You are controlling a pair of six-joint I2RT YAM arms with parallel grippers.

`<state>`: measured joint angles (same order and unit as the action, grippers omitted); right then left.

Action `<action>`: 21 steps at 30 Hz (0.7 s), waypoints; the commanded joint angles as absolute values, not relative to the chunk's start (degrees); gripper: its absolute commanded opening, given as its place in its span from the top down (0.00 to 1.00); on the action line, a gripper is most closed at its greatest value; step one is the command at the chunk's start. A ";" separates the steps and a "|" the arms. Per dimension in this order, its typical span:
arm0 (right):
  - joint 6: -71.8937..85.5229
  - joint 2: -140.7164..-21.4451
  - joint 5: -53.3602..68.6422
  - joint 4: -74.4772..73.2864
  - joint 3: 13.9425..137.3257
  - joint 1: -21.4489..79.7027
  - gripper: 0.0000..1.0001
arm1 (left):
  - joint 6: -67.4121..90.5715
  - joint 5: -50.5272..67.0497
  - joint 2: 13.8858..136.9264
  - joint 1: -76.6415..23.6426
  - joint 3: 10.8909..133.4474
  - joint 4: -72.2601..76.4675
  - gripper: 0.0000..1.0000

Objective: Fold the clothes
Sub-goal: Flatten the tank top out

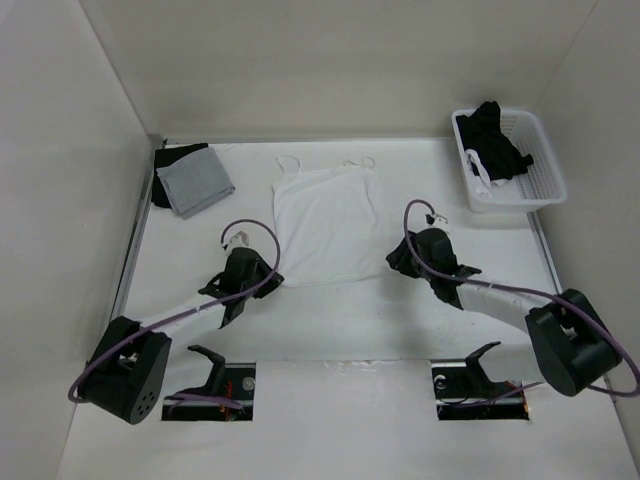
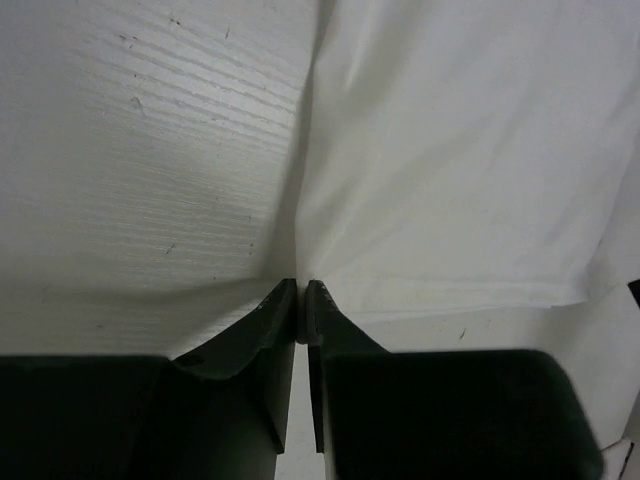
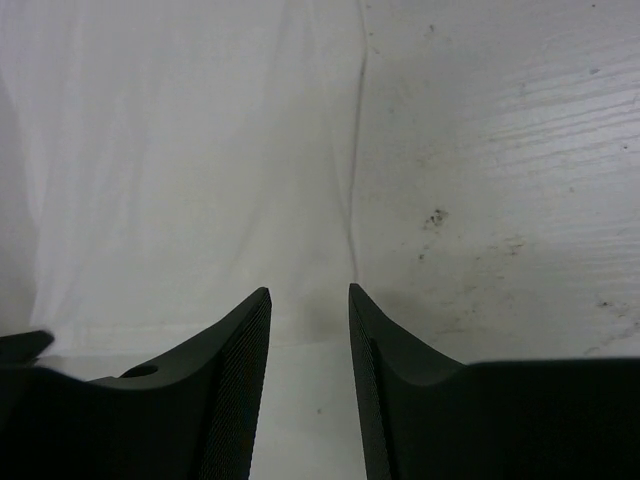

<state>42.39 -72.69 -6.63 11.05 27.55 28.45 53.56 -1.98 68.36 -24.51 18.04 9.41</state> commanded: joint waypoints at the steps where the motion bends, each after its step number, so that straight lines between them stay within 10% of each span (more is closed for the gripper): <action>1: 42.54 -77.50 -6.16 13.45 31.45 27.90 0.58 | 53.96 -1.31 62.60 -23.95 20.13 9.68 0.93; 21: 45.88 -97.02 -3.44 14.15 44.12 27.55 0.80 | 55.37 1.14 51.76 -15.33 16.26 13.44 0.94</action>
<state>44.31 -95.00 -4.82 11.70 41.67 27.73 54.89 -0.82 51.24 -15.40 16.71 8.60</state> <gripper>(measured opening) 0.210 0.061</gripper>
